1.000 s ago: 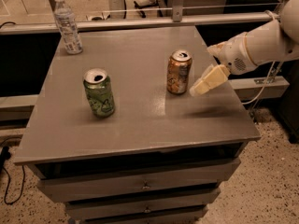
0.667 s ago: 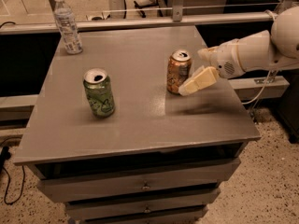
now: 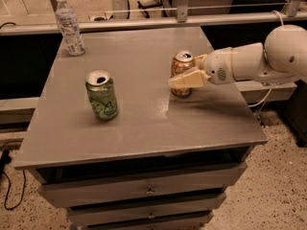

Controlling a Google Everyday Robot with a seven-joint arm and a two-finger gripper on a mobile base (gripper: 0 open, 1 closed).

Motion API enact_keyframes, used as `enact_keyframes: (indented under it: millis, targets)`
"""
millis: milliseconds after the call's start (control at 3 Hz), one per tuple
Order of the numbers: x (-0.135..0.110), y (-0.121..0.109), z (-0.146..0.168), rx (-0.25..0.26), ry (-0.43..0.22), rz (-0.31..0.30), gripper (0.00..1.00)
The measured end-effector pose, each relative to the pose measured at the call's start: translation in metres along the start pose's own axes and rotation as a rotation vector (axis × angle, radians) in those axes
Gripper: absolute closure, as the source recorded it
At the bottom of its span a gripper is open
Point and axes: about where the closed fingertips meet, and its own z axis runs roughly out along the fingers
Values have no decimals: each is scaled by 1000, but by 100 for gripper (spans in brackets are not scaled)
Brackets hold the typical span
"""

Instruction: Move orange can near green can

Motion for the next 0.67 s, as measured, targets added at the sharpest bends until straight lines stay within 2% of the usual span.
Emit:
enact_keyframes:
  millis: [333, 667]
  targets:
    - [-7, -9, -4, 20, -46, -3, 65]
    - [-22, -24, -25, 49, -19, -33, 89]
